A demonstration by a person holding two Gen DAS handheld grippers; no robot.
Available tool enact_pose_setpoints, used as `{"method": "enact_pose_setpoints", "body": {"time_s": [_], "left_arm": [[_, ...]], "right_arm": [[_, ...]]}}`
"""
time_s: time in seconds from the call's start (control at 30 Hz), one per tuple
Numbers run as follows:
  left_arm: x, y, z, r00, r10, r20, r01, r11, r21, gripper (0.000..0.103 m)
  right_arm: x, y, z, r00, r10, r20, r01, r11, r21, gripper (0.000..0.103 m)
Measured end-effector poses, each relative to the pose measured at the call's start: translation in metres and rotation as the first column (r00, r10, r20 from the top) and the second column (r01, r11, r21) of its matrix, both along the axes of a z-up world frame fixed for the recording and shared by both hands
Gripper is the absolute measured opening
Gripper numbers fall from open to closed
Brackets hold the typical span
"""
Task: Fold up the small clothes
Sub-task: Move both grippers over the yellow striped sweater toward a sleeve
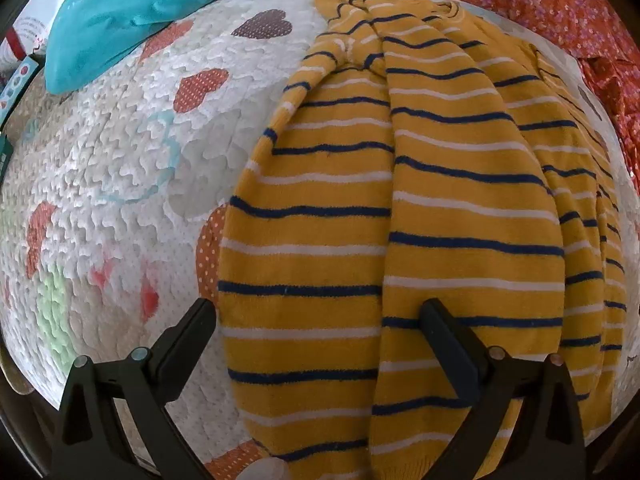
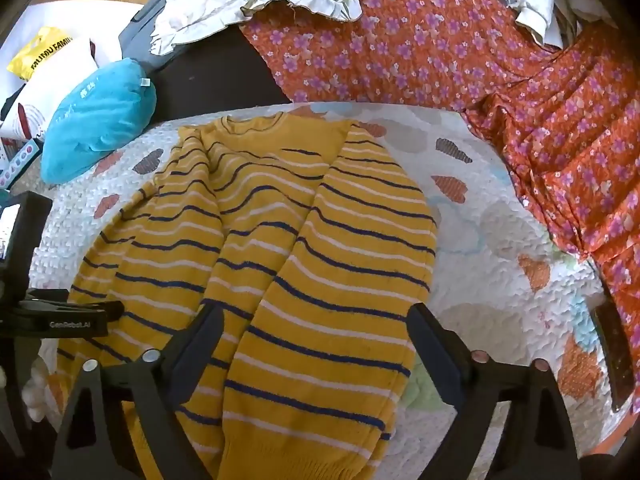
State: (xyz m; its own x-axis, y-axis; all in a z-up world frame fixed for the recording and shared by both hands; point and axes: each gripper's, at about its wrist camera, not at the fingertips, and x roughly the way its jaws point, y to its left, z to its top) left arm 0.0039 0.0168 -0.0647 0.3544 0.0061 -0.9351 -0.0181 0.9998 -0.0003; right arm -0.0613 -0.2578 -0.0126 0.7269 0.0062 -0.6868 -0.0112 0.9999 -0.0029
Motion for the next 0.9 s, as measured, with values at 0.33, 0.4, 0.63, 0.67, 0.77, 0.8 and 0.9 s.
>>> {"method": "enact_pose_setpoints", "body": {"time_s": [0.33,0.4,0.63,0.67,0.77,0.8,0.9], "left_arm": [[-0.023,0.028,-0.007,0.999,0.011,-0.049,-0.018,0.990,-0.137,0.103],[-0.031,0.031,-0.006,0.998,0.000,-0.057,-0.008,0.990,-0.139,0.103],[-0.057,0.060,0.030,1.000,-0.027,-0.001,0.026,0.988,-0.151,0.080],[-0.065,0.071,0.041,0.999,-0.006,0.035,0.011,0.990,-0.142,0.080],[-0.084,0.107,0.066,0.989,0.057,0.135,-0.048,0.996,-0.069,0.080],[-0.081,0.108,0.076,0.985,0.075,0.153,-0.069,0.997,-0.042,0.080],[-0.071,0.111,0.090,0.975,0.129,0.180,-0.131,0.991,-0.003,0.080]], "right_arm": [[-0.001,0.005,-0.003,0.997,0.054,-0.061,-0.048,0.994,0.093,0.088],[0.001,0.006,-0.003,0.997,0.049,-0.065,-0.044,0.995,0.085,0.088],[0.010,0.015,0.003,0.990,0.087,-0.114,-0.079,0.994,0.080,0.088],[0.011,0.019,0.006,0.988,0.102,-0.115,-0.094,0.993,0.074,0.088],[0.016,0.035,0.013,0.981,0.156,-0.116,-0.149,0.987,0.063,0.087],[0.018,0.042,0.015,0.978,0.175,-0.116,-0.168,0.984,0.065,0.087],[0.026,0.067,0.015,0.964,0.232,-0.131,-0.223,0.971,0.081,0.084]]}}
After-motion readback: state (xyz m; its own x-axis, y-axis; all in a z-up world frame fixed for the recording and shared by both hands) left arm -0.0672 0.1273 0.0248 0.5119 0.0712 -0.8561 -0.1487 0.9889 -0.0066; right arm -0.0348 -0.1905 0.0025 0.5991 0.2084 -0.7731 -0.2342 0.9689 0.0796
